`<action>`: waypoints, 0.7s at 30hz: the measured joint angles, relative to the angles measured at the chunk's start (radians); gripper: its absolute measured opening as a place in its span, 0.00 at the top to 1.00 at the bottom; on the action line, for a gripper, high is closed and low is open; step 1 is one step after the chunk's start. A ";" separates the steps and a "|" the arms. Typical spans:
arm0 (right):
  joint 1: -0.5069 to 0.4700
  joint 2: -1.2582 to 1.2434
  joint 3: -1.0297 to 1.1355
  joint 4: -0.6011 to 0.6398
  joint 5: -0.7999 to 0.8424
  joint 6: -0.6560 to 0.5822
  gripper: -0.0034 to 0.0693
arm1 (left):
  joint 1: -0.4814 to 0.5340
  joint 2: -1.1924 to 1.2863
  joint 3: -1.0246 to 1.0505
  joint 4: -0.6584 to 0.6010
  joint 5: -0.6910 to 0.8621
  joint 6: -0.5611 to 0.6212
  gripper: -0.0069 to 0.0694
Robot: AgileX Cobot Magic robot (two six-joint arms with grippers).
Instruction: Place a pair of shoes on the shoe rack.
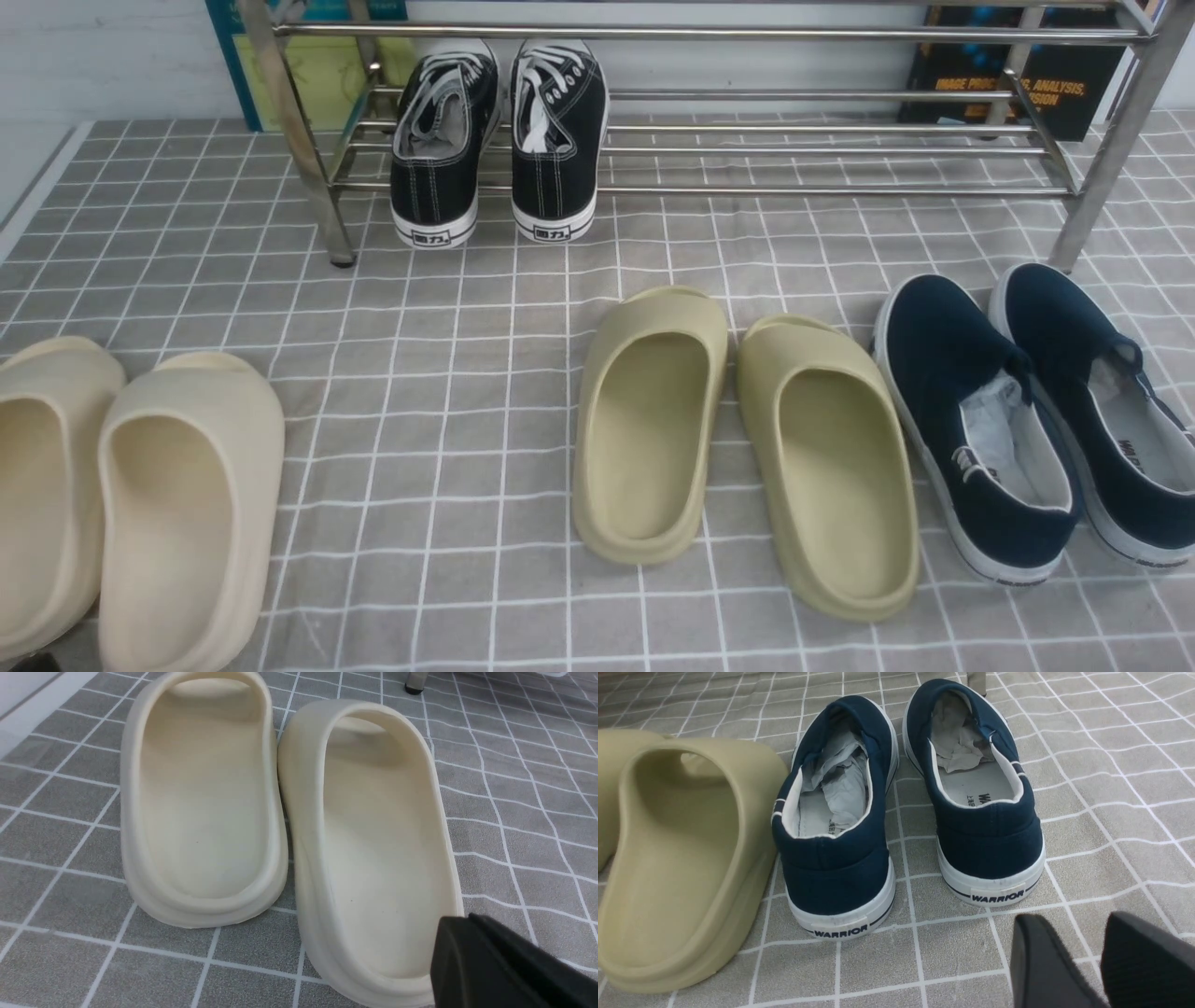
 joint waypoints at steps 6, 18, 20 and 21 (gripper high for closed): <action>0.000 0.000 0.000 0.000 0.000 0.000 0.62 | 0.000 0.000 0.000 -0.001 0.000 0.000 0.92; 0.000 0.000 0.000 0.000 0.000 0.000 0.62 | 0.000 0.000 0.000 -0.002 0.000 0.000 0.91; 0.000 0.000 0.000 0.000 0.000 0.000 0.62 | 0.000 0.000 0.000 -0.002 0.000 0.000 0.91; 0.000 0.000 0.000 0.000 0.000 0.000 0.62 | 0.000 0.000 0.000 -0.002 0.000 0.000 0.91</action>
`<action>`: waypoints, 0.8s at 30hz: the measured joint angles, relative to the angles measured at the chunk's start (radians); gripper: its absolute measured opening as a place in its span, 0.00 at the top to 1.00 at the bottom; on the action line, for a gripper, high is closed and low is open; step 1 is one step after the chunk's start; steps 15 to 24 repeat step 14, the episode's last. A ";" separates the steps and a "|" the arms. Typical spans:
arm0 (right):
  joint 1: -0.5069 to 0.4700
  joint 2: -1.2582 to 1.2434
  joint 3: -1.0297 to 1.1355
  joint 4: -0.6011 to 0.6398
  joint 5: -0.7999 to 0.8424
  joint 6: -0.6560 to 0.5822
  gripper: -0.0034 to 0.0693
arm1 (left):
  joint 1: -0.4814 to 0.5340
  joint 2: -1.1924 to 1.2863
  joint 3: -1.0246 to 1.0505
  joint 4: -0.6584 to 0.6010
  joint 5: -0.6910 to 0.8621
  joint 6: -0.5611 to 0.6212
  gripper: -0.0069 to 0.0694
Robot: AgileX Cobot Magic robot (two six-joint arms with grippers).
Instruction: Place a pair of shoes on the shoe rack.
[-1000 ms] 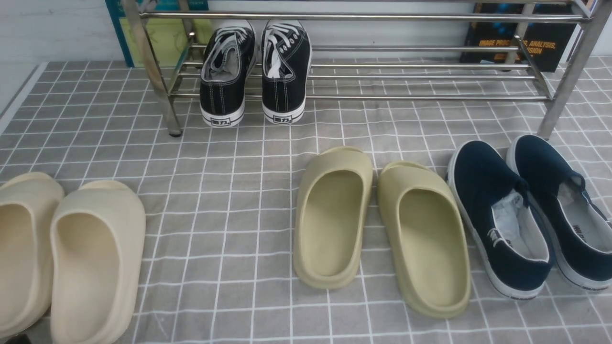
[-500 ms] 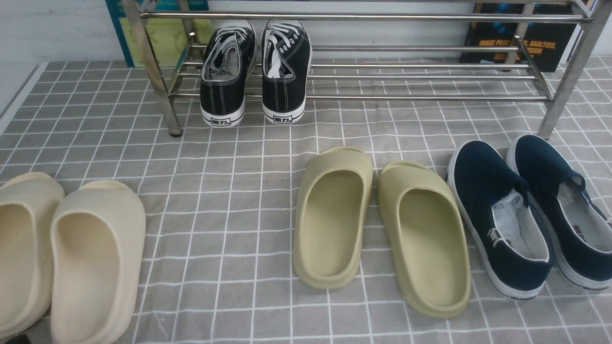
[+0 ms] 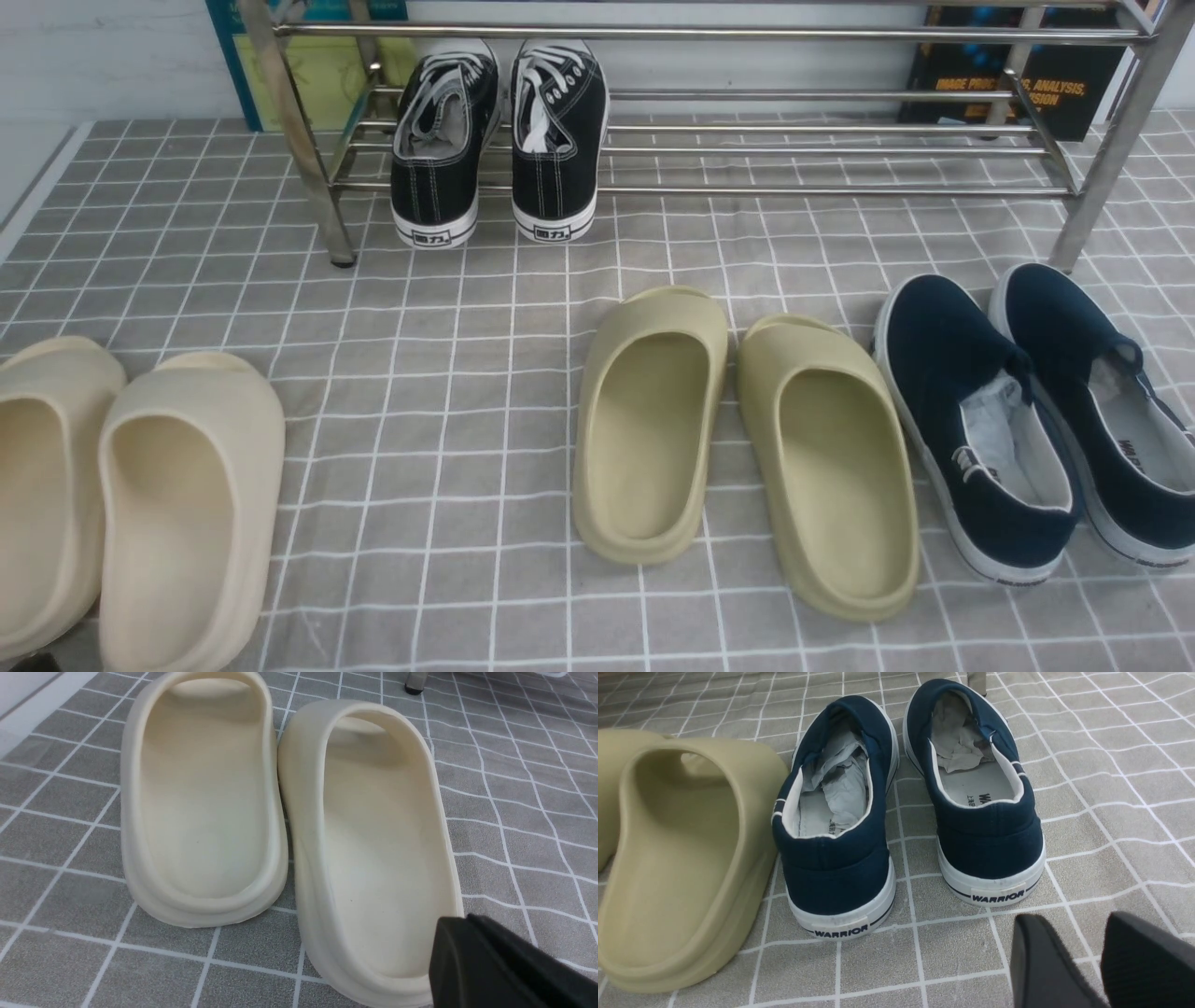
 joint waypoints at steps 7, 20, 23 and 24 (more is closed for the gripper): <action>0.000 0.000 0.000 0.000 0.000 0.000 0.62 | 0.000 0.000 0.000 0.000 0.000 0.000 0.89; 0.000 0.000 0.000 0.000 0.000 0.000 0.62 | 0.000 0.000 0.000 0.000 0.000 0.000 0.89; 0.000 0.000 0.000 0.000 0.000 0.000 0.62 | 0.000 0.000 0.000 0.000 0.000 0.000 0.89; 0.000 0.000 0.000 0.000 0.000 0.000 0.62 | 0.000 0.000 0.000 0.000 0.000 0.000 0.89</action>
